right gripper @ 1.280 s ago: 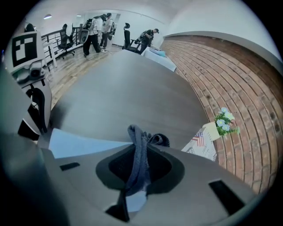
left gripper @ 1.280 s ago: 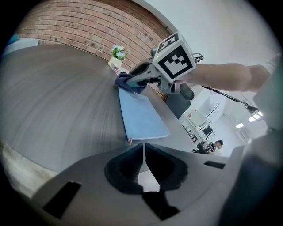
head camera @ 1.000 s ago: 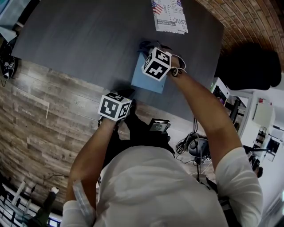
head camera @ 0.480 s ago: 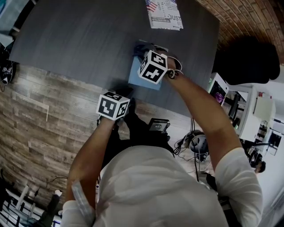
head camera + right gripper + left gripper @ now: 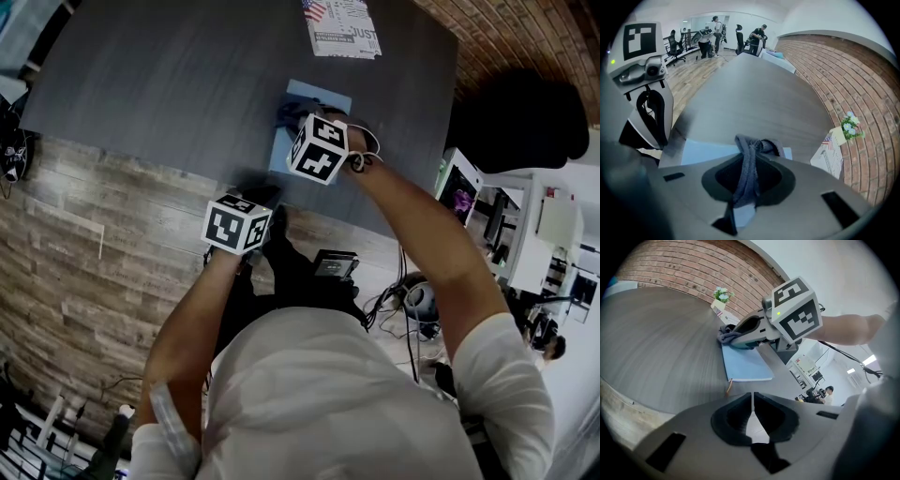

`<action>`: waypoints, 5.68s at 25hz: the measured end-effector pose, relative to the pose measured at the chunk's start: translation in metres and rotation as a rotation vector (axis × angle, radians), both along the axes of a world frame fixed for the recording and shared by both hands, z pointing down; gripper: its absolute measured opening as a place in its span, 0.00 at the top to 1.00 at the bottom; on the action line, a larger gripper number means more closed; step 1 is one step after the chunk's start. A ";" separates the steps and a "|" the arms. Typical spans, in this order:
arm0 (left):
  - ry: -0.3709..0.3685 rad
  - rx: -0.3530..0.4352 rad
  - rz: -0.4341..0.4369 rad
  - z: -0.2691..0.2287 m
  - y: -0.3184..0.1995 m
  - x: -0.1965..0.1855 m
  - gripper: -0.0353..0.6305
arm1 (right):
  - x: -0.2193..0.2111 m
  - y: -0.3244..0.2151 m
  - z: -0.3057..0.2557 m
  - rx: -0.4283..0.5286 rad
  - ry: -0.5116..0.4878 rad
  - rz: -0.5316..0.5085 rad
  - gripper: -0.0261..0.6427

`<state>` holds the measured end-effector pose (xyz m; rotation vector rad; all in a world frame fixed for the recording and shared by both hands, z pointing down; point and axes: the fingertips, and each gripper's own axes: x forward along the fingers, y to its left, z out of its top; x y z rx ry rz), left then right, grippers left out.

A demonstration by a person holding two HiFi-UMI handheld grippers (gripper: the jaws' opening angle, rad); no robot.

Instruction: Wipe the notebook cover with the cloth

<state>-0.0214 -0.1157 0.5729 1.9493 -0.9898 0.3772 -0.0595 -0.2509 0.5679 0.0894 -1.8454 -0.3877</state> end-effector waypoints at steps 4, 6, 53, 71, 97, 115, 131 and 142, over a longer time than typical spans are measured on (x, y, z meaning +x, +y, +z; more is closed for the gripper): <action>0.000 0.004 0.003 -0.001 0.004 0.001 0.91 | 0.002 0.009 0.000 -0.006 -0.002 0.002 0.86; -0.002 0.007 0.004 -0.002 0.006 0.001 0.91 | 0.003 0.014 0.001 -0.010 -0.003 0.002 0.86; -0.031 0.068 0.071 -0.033 0.068 0.006 0.91 | 0.042 0.139 -0.008 -0.108 -0.049 0.035 0.86; 0.058 0.189 -0.027 -0.098 0.074 -0.026 0.91 | 0.041 0.172 -0.088 -0.132 -0.273 0.213 0.86; 0.185 0.425 -0.128 -0.230 0.081 -0.067 0.92 | 0.062 0.170 -0.224 -0.105 -0.715 0.533 0.86; 0.168 0.543 -0.114 -0.281 0.100 -0.073 0.93 | 0.108 0.177 -0.268 -0.152 -0.978 0.736 0.86; 0.185 0.549 -0.077 -0.286 0.100 -0.070 0.93 | 0.121 0.178 -0.288 -0.071 -1.030 0.769 0.86; 0.192 0.544 -0.072 -0.286 0.099 -0.075 0.93 | 0.127 0.171 -0.294 -0.024 -1.046 0.804 0.86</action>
